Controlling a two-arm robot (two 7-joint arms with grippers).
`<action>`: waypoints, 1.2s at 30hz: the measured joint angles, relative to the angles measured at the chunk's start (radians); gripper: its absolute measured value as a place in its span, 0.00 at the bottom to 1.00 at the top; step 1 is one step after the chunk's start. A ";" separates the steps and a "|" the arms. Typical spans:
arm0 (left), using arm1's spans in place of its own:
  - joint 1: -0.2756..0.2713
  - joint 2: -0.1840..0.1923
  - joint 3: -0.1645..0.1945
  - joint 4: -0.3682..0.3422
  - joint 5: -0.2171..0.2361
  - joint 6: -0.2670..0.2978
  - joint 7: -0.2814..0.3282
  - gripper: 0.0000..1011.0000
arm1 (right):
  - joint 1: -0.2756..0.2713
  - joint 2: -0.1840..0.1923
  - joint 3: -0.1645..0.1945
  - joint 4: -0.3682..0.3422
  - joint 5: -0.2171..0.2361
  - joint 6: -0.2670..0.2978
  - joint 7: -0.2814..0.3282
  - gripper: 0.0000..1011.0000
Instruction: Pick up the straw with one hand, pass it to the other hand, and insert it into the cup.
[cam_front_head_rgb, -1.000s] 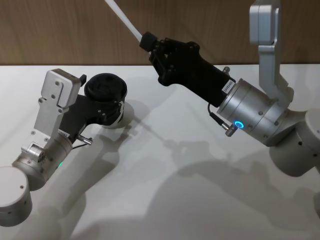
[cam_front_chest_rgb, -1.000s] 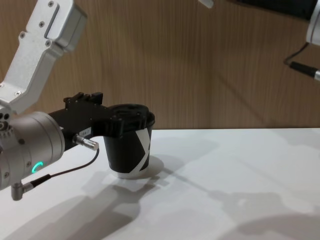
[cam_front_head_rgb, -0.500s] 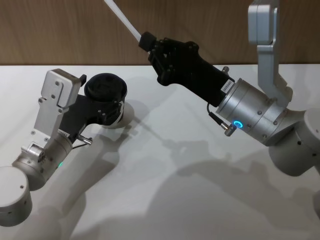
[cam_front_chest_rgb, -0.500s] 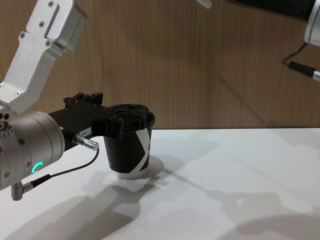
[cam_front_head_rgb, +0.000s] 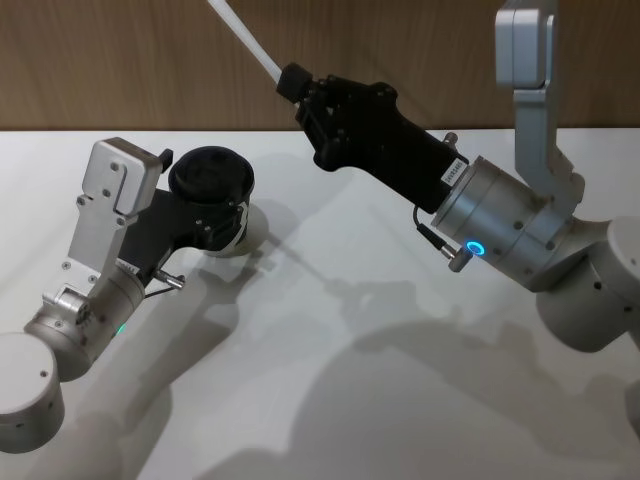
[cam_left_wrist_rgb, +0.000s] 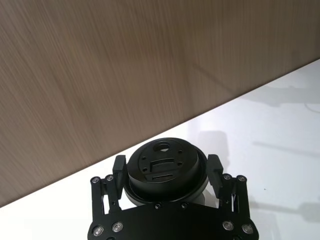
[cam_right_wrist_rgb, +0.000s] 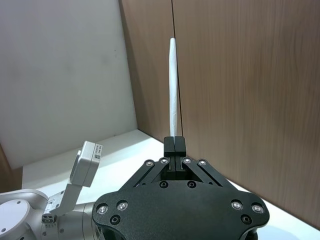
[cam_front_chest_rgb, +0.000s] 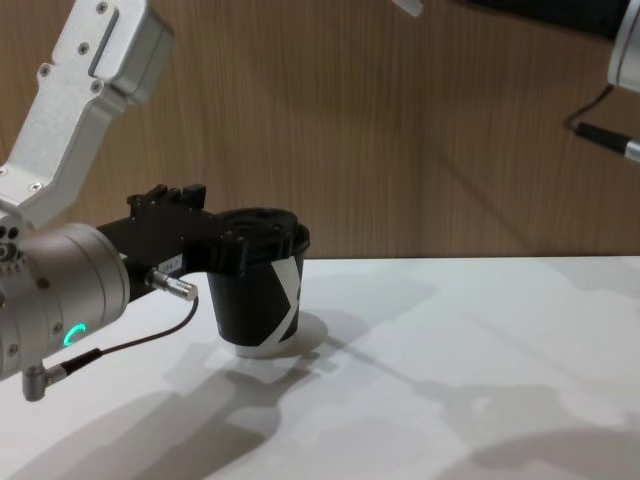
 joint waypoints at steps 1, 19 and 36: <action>0.000 0.000 0.000 0.000 0.000 0.000 0.000 0.99 | 0.000 0.000 0.000 0.000 0.000 0.000 0.000 0.00; -0.024 -0.001 0.003 0.018 -0.003 -0.013 -0.036 0.99 | 0.000 0.000 0.000 0.000 0.000 0.000 0.000 0.00; -0.102 -0.004 0.000 0.034 -0.073 -0.070 -0.197 0.99 | 0.000 0.000 0.000 0.000 0.000 0.000 0.000 0.00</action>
